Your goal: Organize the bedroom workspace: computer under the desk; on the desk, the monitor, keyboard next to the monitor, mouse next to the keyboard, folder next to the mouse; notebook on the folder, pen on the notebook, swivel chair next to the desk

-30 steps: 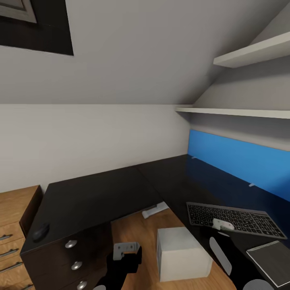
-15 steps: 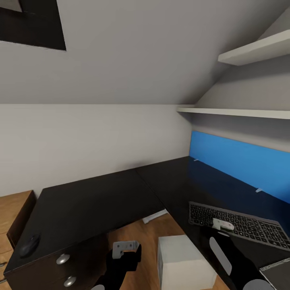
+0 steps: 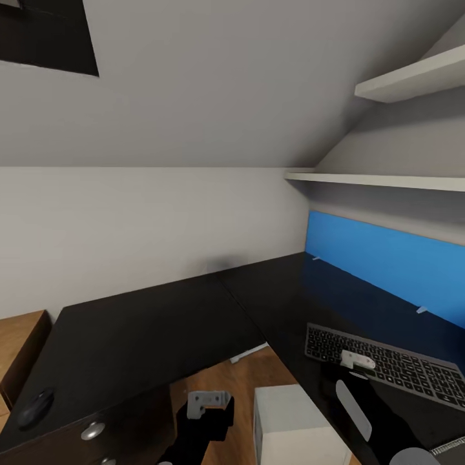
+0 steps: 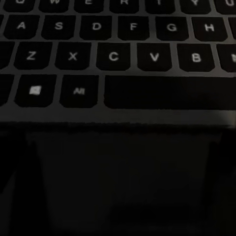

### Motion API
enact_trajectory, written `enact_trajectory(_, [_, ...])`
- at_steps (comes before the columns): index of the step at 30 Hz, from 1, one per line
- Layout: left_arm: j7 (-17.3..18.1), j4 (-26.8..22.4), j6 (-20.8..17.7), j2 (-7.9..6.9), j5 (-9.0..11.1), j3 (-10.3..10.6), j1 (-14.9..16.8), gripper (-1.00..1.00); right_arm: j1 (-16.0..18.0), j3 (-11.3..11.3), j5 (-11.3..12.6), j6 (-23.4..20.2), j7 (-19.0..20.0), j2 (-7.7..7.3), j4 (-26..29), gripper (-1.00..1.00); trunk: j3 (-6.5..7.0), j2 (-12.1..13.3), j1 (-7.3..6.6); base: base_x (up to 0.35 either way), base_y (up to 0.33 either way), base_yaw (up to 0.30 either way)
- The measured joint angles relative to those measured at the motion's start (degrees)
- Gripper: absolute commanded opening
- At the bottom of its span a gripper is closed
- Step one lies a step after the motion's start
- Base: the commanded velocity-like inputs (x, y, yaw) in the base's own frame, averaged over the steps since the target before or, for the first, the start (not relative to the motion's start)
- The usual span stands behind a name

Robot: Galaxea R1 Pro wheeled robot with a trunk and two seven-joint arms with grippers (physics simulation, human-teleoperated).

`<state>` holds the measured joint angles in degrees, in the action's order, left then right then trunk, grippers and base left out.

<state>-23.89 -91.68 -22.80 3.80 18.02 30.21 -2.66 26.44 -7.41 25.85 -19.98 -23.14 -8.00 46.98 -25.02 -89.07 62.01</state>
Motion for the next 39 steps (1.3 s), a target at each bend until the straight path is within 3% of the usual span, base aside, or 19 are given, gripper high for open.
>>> enact_trajectory(9, [-0.01, 0.0, 0.08, -0.17, -0.03, 0.88, 0.0, 1.0, 0.0, -0.01, -0.01, -0.01, 0.02, 0.0, 0.01, 1.0, 0.0, 0.0, 0.01, 0.015, 0.0, 0.0])
enact_trajectory(15, [-0.03, -0.85, 1.81, -0.25, -0.13, 4.77, 0.0, 1.0, 0.0, -0.01, -0.04, 0.1, 0.01, 0.03, -0.04, 1.0, 0.0, 0.0, 0.01, 0.001, 0.0, 0.0])
enact_trajectory(17, [-0.18, -1.01, 2.99, 0.66, -0.16, 5.71, 0.0, 1.0, 0.0, -0.03, -0.04, 0.15, 0.0, 0.05, -0.05, 1.0, 0.0, 0.0, 0.01, 0.0, 0.0, 0.0])
enact_trajectory(18, [-0.52, -1.07, 3.38, 2.26, -0.18, 5.61, 0.0, 1.0, 0.0, -0.04, -0.03, 0.14, 0.02, 0.03, -0.05, 1.0, 0.0, 0.0, 0.01, 0.0, 0.0, 0.0])
enact_trajectory(19, [-0.68, -1.08, 3.47, 2.96, -0.2, 5.33, 0.02, 1.0, 0.0, -0.04, -0.03, 0.14, 0.02, 0.02, -0.05, 1.0, 0.0, 0.0, 0.01, 0.0, 0.0, 0.0])
enact_trajectory(20, [-1.08, -1.1, 3.56, 4.72, -0.23, 3.79, 0.07, 1.0, 0.0, -0.02, -0.05, 0.17, 0.01, 0.04, -0.06, 1.0, 0.0, 0.0, 0.01, 0.0, 0.0, 0.0])
enact_trajectory(22, [-1.4, -1.12, 3.55, 6.17, -0.23, 2.22, 0.75, 1.0, 0.0, -0.03, -0.15, 0.23, 0.02, 0.06, -0.09, 1.0, 0.0, 0.0, 0.01, 0.0, 0.0, 0.0])
enact_trajectory(28, [-1.63, -1.14, 3.26, 6.2, 0.22, -2.14, 8.89, 1.0, 0.01, 0.03, -2.9, 0.41, -0.25, 0.7, -0.25, 1.0, 0.02, 0.01, 0.01, 0.0, 0.0, 0.0])
enact_trajectory(31, [-1.73, -1.15, 1.94, 6.2, 1.56, -5.72, 13.87, 1.0, 0.01, 0.04, -3.52, 0.37, -0.29, 1.0, -0.24, 1.0, 0.02, 0.01, 0.01, 0.0, 0.0, 0.0])
enact_trajectory(32, [-1.74, -1.15, -0.61, 6.18, 4.47, -9.81, 16.75, 1.0, 0.01, 0.04, -3.67, 0.36, -0.3, 1.1, -0.25, 1.0, 0.03, 0.02, 0.01, 0.0, 0.0, 0.0])
enact_trajectory(33, [-1.72, -1.15, -1.91, 6.19, 6.22, -11.84, 17.85, 1.0, 0.01, 0.04, -3.74, 0.39, -0.31, 1.12, -0.26, 1.0, 0.02, 0.01, 0.01, 0.0, 0.0, 0.0])
enact_trajectory(35, [-1.56, -1.13, -8.15, 6.19, 14.12, -17.9, 20.36, 1.0, 0.01, 0.01, -3.78, 0.38, -0.3, 1.17, -0.25, 1.0, 0.02, 0.01, 0.01, 0.0, 0.0, 0.0])
enact_trajectory(36, [-1.45, -1.14, -11.0, 6.19, 18.01, -20.07, 21.03, 1.0, 0.01, -0.01, -3.75, 0.36, -0.28, 1.19, -0.23, 1.0, 0.02, 0.01, 0.01, 0.0, 0.0, 0.0])
enact_trajectory(37, [-1.4, -1.14, -12.11, 6.19, 19.79, -20.96, 21.27, 1.0, 0.01, -0.02, -3.77, 0.36, -0.29, 1.19, -0.24, 1.0, 0.02, 0.01, 0.01, 0.0, 0.0, 0.0])
enact_trajectory(38, [-1.26, -1.11, -14.18, 6.18, 23.52, -22.71, 21.72, 1.0, 0.01, -0.01, -3.76, 0.35, -0.28, 1.19, -0.23, 1.0, 0.02, 0.01, 0.01, 0.0, 0.0, 0.0])
enact_trajectory(39, [-1.21, -1.09, -14.97, 5.22, 25.11, -23.34, 21.9, 1.0, 0.01, -0.02, -3.75, 0.35, -0.27, 1.18, -0.23, 1.0, 0.02, 0.01, 0.01, 0.0, 0.0, 0.0])
